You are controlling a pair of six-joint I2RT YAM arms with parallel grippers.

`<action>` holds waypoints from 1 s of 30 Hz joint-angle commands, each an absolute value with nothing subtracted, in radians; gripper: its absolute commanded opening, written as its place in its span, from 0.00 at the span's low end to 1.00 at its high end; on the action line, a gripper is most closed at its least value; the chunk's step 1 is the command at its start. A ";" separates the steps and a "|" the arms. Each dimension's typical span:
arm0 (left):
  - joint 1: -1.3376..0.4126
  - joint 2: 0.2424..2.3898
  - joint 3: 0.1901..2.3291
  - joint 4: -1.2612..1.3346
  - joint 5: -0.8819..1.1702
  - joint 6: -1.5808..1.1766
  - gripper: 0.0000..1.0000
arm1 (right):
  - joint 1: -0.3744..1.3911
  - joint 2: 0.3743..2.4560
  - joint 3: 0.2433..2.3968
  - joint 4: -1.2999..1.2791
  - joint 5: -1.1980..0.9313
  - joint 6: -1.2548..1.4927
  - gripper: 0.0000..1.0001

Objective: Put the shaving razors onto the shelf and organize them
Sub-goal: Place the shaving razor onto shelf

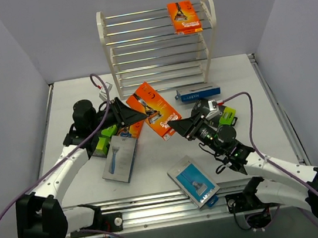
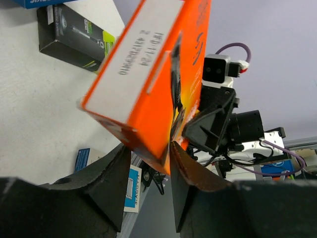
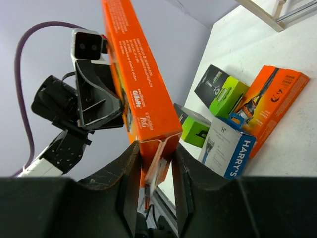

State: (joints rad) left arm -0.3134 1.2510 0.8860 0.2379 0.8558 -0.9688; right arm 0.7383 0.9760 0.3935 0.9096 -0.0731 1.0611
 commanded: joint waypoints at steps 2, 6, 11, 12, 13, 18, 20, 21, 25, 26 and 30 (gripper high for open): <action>-0.314 1.278 0.934 0.204 0.825 -0.911 0.53 | 0.742 0.928 0.413 0.973 -0.048 1.081 0.00; -0.305 1.281 0.933 0.193 0.828 -0.897 0.67 | 0.741 0.913 0.403 0.970 -0.014 1.098 0.00; -0.285 1.250 0.937 0.150 0.813 -0.858 0.73 | 0.741 0.904 0.399 0.950 -0.005 1.100 0.00; -0.270 1.247 0.943 0.100 0.816 -0.847 0.75 | 0.741 0.900 0.397 0.942 0.027 1.095 0.00; -0.261 1.244 0.966 0.059 0.813 -0.815 0.75 | 0.741 0.897 0.396 0.933 0.035 1.094 0.00; -0.177 1.161 1.026 -0.217 0.717 -0.701 0.78 | 0.735 0.882 0.416 0.855 0.098 1.074 0.00; -0.137 1.109 1.049 -0.251 0.680 -0.661 0.79 | 0.730 0.887 0.431 0.825 0.112 1.066 0.00; -0.124 1.095 1.055 -0.262 0.678 -0.652 0.79 | 0.724 0.896 0.451 0.818 0.118 1.063 0.00; -0.109 1.060 1.086 -0.340 0.594 -0.555 0.82 | 0.692 0.951 0.535 0.808 0.110 1.048 0.00; -0.107 1.058 1.080 -0.345 0.580 -0.546 0.82 | 0.686 0.968 0.558 0.807 0.106 1.045 0.00; -0.107 1.062 1.025 -0.347 0.514 -0.506 0.83 | 0.641 1.078 0.693 0.807 0.077 1.032 0.00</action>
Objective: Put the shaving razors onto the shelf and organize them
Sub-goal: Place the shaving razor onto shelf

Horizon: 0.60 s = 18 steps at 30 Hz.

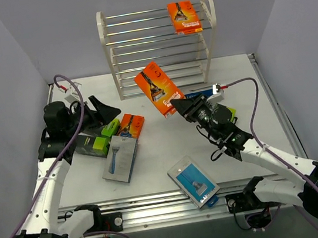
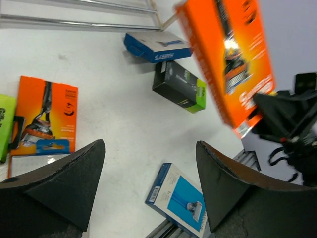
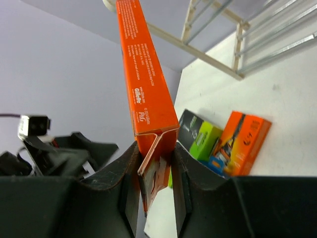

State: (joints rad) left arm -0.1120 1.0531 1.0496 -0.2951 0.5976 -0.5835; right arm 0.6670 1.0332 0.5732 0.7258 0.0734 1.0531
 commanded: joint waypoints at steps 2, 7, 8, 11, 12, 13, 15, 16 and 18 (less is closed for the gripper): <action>-0.107 1.063 1.005 -0.344 0.500 -0.494 0.83 | 0.615 1.118 0.788 0.808 0.060 1.029 0.00; -0.117 1.040 0.945 -0.333 0.436 -0.459 0.83 | 0.574 1.270 0.992 0.799 0.041 1.019 0.00; -0.124 1.034 0.937 -0.328 0.419 -0.451 0.83 | 0.563 1.317 1.062 0.796 0.038 1.014 0.00; -0.126 1.019 0.920 -0.327 0.393 -0.446 0.83 | 0.545 1.415 1.205 0.792 0.037 1.012 0.00; -0.129 1.016 0.917 -0.322 0.391 -0.446 0.83 | 0.540 1.443 1.241 0.792 0.037 1.014 0.00; -0.130 1.012 0.910 -0.313 0.399 -0.449 0.83 | 0.535 1.468 1.274 0.792 0.037 1.015 0.00; -0.133 1.015 0.899 -0.305 0.411 -0.460 0.83 | 0.528 1.544 1.371 0.796 0.044 1.031 0.00; -0.135 1.019 0.896 -0.302 0.426 -0.465 0.83 | 0.528 1.566 1.399 0.804 0.048 1.034 0.00; -0.143 1.023 0.891 -0.302 0.433 -0.463 0.83 | 0.526 1.632 1.483 0.804 0.069 1.051 0.00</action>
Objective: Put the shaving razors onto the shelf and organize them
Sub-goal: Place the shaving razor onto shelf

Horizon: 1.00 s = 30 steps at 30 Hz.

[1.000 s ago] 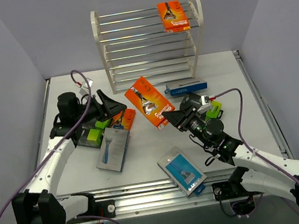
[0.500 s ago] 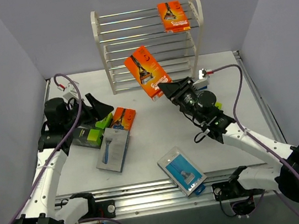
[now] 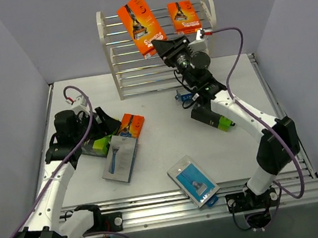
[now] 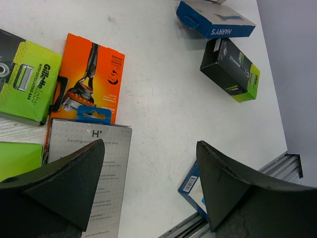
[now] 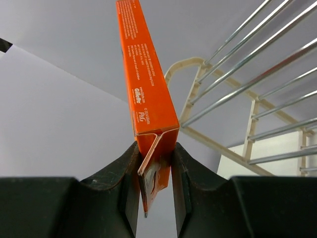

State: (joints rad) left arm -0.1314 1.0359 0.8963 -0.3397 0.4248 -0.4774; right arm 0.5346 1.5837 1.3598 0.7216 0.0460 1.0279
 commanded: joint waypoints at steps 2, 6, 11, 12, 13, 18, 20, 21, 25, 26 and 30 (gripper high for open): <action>-0.152 1.022 0.894 -0.304 0.426 -0.460 0.83 | 0.526 1.689 1.535 0.804 0.087 1.057 0.00; -0.158 1.025 0.893 -0.301 0.433 -0.463 0.84 | 0.528 1.772 1.653 0.792 0.136 1.077 0.00; -0.170 1.029 0.891 -0.302 0.436 -0.463 0.84 | 0.528 1.825 1.749 0.785 0.224 1.072 0.00; -0.173 1.028 0.891 -0.301 0.433 -0.463 0.84 | 0.526 1.830 1.758 0.781 0.238 1.071 0.00; -0.175 1.028 0.891 -0.304 0.433 -0.463 0.84 | 0.523 1.835 1.767 0.770 0.247 1.069 0.00; -0.183 1.029 0.891 -0.305 0.430 -0.460 0.84 | 0.515 1.868 1.813 0.746 0.287 1.065 0.00; -0.186 1.029 0.891 -0.307 0.430 -0.460 0.84 | 0.505 1.875 1.822 0.735 0.296 1.066 0.00; -0.189 1.029 0.893 -0.307 0.431 -0.459 0.84 | 0.502 1.878 1.827 0.724 0.298 1.066 0.00; -0.190 1.029 0.891 -0.308 0.430 -0.459 0.84 | 0.476 1.894 1.838 0.701 0.285 1.077 0.00; -0.189 1.029 0.891 -0.307 0.430 -0.459 0.84 | 0.471 1.898 1.841 0.695 0.281 1.081 0.00; -0.190 1.035 0.891 -0.308 0.433 -0.460 0.84 | 0.454 1.925 1.897 0.617 0.250 1.085 0.00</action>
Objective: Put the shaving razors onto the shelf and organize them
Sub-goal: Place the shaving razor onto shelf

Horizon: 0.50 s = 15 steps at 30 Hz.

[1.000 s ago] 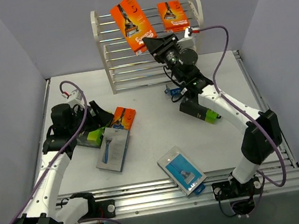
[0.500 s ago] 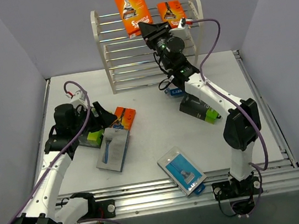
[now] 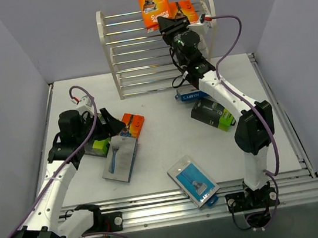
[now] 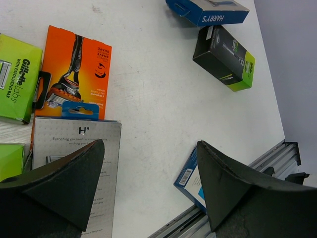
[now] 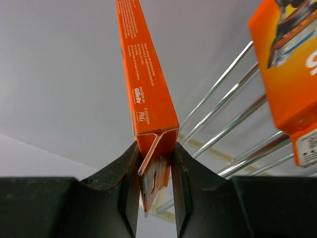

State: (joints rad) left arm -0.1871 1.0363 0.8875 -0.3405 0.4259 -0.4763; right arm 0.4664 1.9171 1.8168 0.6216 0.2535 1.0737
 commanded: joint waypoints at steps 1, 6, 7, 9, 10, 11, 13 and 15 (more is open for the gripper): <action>-0.192 1.037 0.893 -0.308 0.433 -0.459 0.84 | 0.446 1.930 1.910 0.609 0.245 1.088 0.00; -0.193 1.043 0.893 -0.310 0.436 -0.459 0.84 | 0.428 1.939 1.919 0.575 0.227 1.117 0.04; -0.192 1.045 0.891 -0.308 0.437 -0.460 0.84 | 0.425 1.947 1.927 0.566 0.221 1.117 0.04; -0.193 1.049 0.891 -0.310 0.439 -0.460 0.84 | 0.420 1.951 1.939 0.546 0.213 1.117 0.05; -0.195 1.049 0.891 -0.310 0.440 -0.459 0.84 | 0.419 1.954 1.940 0.545 0.210 1.117 0.05; -0.193 1.049 0.891 -0.308 0.442 -0.460 0.84 | 0.414 1.956 1.939 0.537 0.204 1.121 0.06; -0.195 1.052 0.891 -0.307 0.445 -0.462 0.84 | 0.413 1.963 1.940 0.531 0.196 1.126 0.06; -0.193 1.055 0.890 -0.307 0.445 -0.463 0.84 | 0.408 1.976 1.942 0.529 0.186 1.135 0.06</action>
